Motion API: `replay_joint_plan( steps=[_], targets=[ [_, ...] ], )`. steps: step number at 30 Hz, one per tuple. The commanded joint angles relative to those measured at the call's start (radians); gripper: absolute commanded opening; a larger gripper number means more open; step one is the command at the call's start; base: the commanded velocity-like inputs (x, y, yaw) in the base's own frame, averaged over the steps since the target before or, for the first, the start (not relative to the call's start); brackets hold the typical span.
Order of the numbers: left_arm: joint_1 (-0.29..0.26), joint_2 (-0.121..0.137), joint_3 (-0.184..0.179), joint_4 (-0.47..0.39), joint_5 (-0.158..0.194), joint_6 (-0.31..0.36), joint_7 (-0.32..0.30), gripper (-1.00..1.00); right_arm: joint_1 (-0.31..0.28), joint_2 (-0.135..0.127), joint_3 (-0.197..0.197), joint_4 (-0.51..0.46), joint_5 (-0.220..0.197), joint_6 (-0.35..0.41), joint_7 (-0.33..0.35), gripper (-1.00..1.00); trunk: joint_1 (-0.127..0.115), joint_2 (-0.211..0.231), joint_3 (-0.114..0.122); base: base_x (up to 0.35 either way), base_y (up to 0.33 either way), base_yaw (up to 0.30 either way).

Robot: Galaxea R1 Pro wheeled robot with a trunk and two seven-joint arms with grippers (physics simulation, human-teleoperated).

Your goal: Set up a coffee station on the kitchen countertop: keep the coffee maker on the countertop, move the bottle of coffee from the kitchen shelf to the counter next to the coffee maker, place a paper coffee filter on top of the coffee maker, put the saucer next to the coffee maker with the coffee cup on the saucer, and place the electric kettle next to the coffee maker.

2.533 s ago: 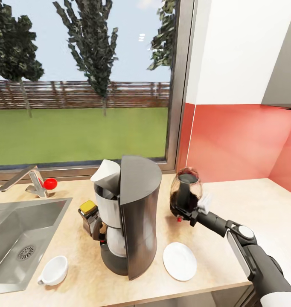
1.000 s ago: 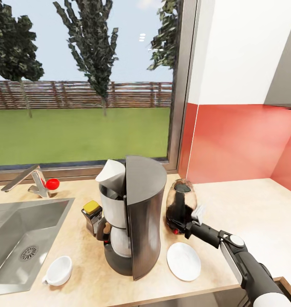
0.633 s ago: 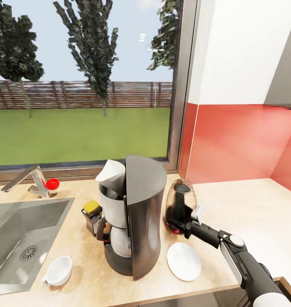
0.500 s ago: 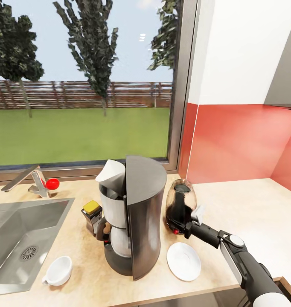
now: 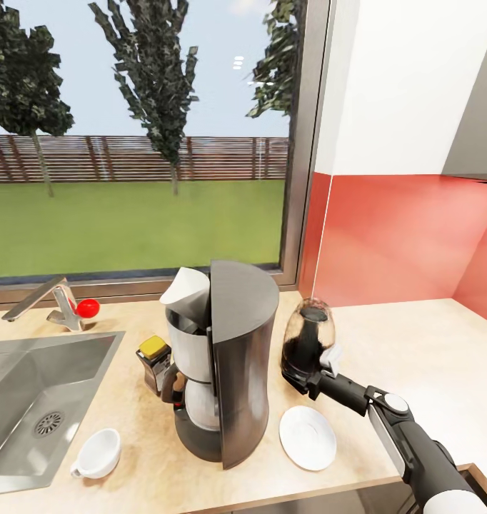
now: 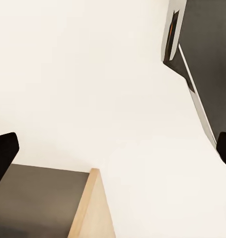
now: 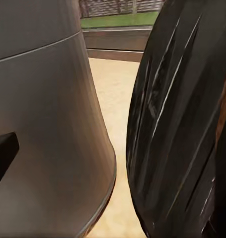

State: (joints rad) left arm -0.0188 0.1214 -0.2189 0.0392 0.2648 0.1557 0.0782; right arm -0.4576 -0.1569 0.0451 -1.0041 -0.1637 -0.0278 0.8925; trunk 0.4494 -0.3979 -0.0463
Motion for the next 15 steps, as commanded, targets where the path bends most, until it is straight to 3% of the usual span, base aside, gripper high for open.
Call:
replay_joint_plan(
  steps=[1, 10, 15],
  targets=[
    [-0.001, 0.0, -0.009, 0.001, 0.01, 0.002, 0.002, 1.0, -0.001, -0.001, 0.003, 0.001, -0.005, -0.003, 0.0, 1.0, 0.001, -0.002, -0.002, 0.0, 0.0, 0.0],
    [-0.001, -0.001, -0.01, 0.001, 0.011, 0.001, 0.002, 1.0, -0.001, -0.001, 0.003, 0.001, -0.005, -0.003, 0.001, 1.0, 0.001, -0.002, -0.002, -0.005, -0.007, 0.0],
    [-0.001, 0.0, -0.01, 0.001, 0.011, 0.001, 0.002, 1.0, -0.001, -0.001, 0.002, 0.001, -0.005, -0.003, 0.0, 1.0, 0.001, -0.002, -0.002, -0.075, -0.146, 0.0]
  ],
)
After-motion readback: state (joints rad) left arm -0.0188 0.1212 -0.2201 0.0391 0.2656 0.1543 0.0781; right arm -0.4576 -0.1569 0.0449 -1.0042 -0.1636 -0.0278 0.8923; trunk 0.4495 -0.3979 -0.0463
